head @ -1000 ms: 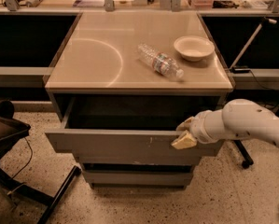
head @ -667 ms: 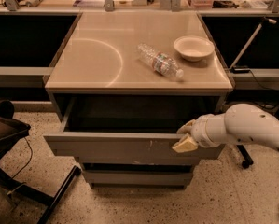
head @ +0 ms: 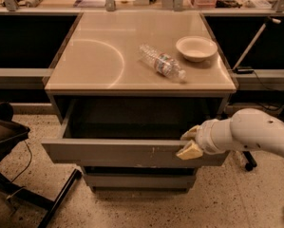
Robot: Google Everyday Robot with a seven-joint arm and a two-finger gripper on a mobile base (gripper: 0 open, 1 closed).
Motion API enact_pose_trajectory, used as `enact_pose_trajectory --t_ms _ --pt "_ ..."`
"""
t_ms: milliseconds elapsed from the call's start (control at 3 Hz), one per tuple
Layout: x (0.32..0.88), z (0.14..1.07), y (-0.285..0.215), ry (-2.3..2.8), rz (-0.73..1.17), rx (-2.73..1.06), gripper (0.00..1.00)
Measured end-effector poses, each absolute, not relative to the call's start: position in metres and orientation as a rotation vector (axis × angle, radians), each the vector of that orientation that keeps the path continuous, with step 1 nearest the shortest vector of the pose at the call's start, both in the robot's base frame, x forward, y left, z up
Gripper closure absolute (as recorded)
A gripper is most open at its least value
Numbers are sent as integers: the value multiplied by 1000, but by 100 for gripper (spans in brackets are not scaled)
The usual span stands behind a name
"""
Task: Open top drawer
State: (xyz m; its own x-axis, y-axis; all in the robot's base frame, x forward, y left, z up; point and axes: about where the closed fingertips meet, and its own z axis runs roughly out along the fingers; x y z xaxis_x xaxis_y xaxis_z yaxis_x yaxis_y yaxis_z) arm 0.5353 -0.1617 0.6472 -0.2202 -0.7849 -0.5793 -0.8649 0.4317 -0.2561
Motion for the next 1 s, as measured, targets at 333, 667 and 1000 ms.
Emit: enact_pose_trajectory --t_ms 333,667,1000 --pt "534 648 -161 2036 158 -1385 100" --pt "522 647 -164 2026 154 -1383 100" --pt "521 648 -164 2025 153 -1382 100"
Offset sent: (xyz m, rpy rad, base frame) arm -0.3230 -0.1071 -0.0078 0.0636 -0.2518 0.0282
